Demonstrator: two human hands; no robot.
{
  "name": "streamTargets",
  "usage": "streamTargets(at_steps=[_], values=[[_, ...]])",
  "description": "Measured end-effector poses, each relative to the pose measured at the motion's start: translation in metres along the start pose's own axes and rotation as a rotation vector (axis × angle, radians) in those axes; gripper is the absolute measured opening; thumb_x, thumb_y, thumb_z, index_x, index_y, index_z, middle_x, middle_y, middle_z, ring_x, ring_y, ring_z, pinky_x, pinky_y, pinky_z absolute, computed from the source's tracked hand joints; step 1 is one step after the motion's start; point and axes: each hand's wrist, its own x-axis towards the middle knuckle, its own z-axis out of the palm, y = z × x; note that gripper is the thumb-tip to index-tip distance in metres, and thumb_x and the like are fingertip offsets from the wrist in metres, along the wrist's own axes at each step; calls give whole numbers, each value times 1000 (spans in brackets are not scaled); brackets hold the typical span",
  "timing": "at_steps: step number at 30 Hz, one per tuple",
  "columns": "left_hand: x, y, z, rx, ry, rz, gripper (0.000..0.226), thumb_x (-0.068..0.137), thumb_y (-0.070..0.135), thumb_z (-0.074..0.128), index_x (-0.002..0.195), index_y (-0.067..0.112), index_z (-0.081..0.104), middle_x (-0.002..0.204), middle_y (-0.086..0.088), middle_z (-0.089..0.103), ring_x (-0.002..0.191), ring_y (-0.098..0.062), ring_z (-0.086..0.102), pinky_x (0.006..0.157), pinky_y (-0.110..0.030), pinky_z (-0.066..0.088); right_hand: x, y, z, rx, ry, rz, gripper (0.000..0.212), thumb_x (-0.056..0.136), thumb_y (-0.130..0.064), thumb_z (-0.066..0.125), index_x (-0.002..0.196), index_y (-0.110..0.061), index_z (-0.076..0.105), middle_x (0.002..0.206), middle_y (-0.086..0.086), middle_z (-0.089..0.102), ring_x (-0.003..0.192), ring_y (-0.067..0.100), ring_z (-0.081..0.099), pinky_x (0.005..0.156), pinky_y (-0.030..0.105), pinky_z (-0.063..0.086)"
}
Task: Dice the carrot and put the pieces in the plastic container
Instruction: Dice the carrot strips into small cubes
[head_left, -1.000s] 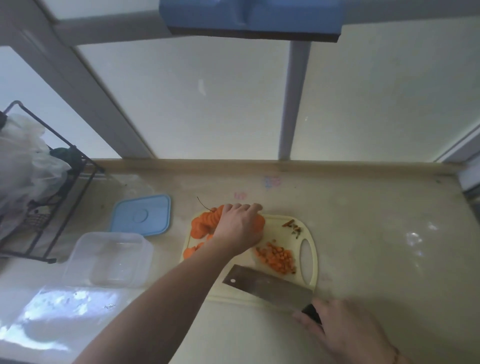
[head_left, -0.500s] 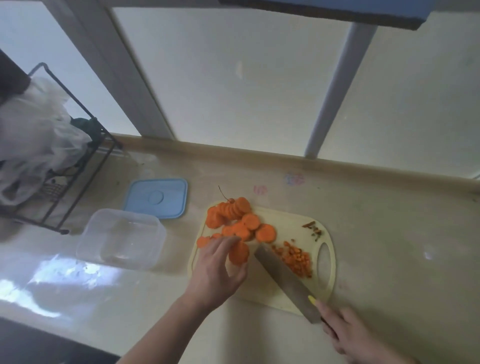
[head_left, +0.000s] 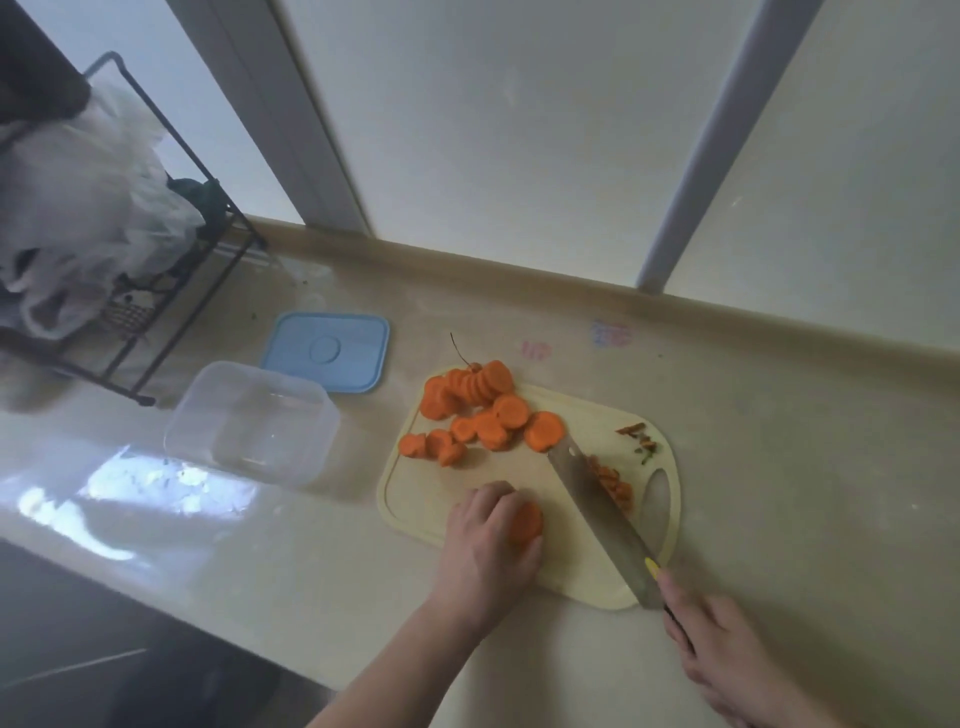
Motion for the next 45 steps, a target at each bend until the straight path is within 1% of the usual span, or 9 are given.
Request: streamTargets(at_steps=[2, 4, 7, 10, 14, 18, 35, 41, 45], values=[[-7, 3, 8, 30, 31, 24, 37, 78, 35, 68, 113, 23, 62, 109, 1, 62, 97, -18, 55, 89, -25, 40, -3, 6, 2, -119, 19, -83, 77, 64, -91, 40, 51, -15, 45, 40, 2, 39, 35, 14, 36, 39, 21, 26], [-14, 7, 16, 51, 69, 69, 32, 81, 35, 69, 107, 16, 68, 106, -1, 64, 93, -19, 55, 85, -27, 43, -3, 8, -1, -317, 42, -165, 74, 77, -79, 39, 54, -10, 49, 49, 12, 55, 40, 11, 49, 49, 31, 40], [-21, 13, 23, 70, 114, 145, 22, 88, 30, 69, 101, 12, 70, 110, -2, 62, 94, -21, 55, 84, -30, 45, -2, 7, -5, -457, 96, -283, 65, 87, -63, 42, 60, -4, 48, 54, 10, 54, 50, 7, 51, 57, 28, 41], [-26, 15, 28, 93, 149, 161, 16, 92, 26, 68, 101, 13, 72, 115, -4, 63, 100, -26, 56, 87, -35, 48, -3, 13, 1, -476, 69, -386, 73, 75, -75, 29, 59, -7, 49, 51, 1, 52, 54, 2, 53, 57, 26, 40], [-26, 15, 26, 123, 117, 229, 13, 96, 19, 66, 101, 9, 73, 106, -4, 65, 99, -26, 57, 85, -37, 50, 2, 21, 3, -449, 88, -381, 104, 60, -98, 9, 65, -5, 55, 60, 5, 60, 61, 5, 58, 56, 26, 40], [-22, 15, 23, 103, 105, 225, 8, 92, 14, 72, 96, 7, 72, 105, -6, 68, 95, -28, 61, 84, -37, 53, -1, 21, 0, -452, 93, -376, 109, 53, -102, 7, 66, -6, 57, 62, -2, 63, 61, 1, 60, 55, 23, 41], [-24, 9, 22, 45, 75, 226, 15, 92, 17, 75, 103, 7, 75, 115, -7, 69, 101, -26, 61, 95, -32, 51, 0, 21, -4, -530, 101, -417, 88, 68, -91, 8, 71, -11, 44, 54, 1, 52, 51, 8, 51, 53, 24, 38], [-23, 10, 20, 42, 84, 224, 15, 94, 17, 73, 103, 4, 74, 109, -9, 68, 98, -28, 63, 93, -34, 52, 14, -8, 12, -505, 28, -477, 62, 89, -63, 29, 52, -14, 36, 47, -8, 49, 45, 11, 46, 49, 31, 34], [-26, 11, 16, 35, 110, 212, 17, 90, 13, 77, 103, 2, 73, 105, -11, 66, 98, -25, 60, 95, -32, 51, 13, -5, 7, -458, 43, -488, 69, 83, -74, 22, 52, -15, 33, 44, -3, 39, 41, 10, 39, 47, 25, 29]])
